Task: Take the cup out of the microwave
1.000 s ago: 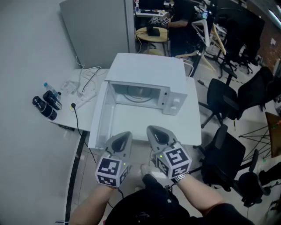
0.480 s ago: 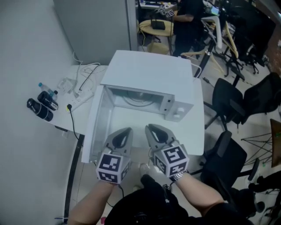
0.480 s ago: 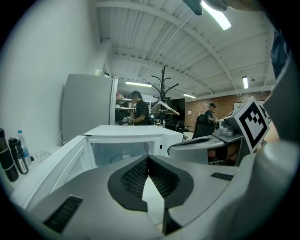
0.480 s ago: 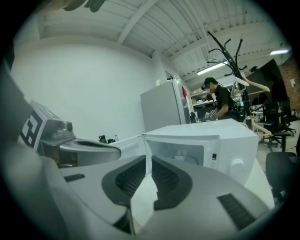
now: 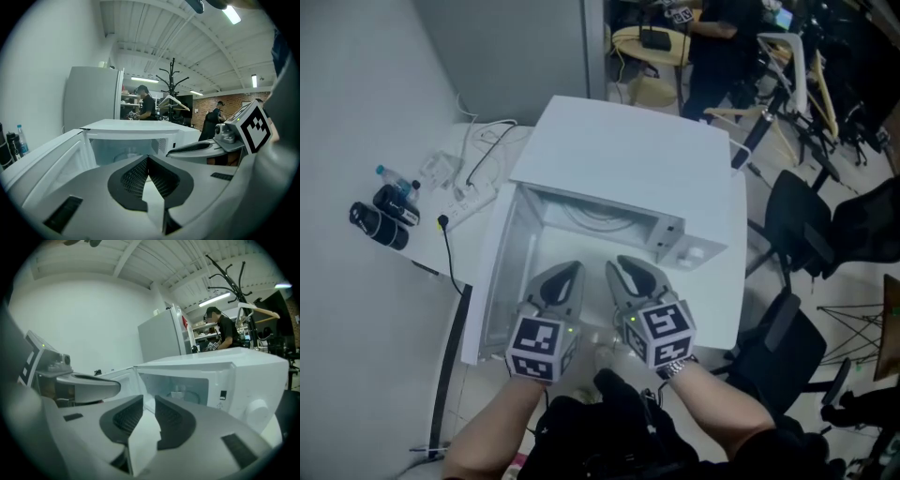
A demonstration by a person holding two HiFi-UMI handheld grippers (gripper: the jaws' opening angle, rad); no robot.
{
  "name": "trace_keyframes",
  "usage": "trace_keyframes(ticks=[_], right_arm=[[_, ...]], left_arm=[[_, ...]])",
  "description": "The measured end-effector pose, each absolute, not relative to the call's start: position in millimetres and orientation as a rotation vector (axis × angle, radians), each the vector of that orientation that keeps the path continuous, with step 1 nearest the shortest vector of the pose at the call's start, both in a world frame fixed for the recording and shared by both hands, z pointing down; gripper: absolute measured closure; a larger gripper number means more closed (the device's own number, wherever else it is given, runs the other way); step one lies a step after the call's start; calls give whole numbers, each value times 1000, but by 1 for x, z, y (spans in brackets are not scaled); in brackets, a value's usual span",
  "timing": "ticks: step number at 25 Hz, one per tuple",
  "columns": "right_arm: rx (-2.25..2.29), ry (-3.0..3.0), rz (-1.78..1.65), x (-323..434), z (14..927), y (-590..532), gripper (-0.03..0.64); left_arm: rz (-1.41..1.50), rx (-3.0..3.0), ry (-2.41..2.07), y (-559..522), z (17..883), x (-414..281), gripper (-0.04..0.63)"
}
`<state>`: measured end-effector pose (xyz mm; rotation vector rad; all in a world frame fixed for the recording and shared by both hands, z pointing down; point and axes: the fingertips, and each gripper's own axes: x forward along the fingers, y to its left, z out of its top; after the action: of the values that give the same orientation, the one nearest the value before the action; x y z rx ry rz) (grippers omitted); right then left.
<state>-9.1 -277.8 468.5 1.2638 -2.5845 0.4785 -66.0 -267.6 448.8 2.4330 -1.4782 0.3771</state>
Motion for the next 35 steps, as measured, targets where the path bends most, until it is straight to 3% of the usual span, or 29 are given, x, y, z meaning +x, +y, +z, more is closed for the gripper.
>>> trace_keyframes(ticks=[35], right_arm=[[1534,-2276,434,-26,582,-436,264]], left_arm=[[386,2347,-1441,-331,499,-92,598]])
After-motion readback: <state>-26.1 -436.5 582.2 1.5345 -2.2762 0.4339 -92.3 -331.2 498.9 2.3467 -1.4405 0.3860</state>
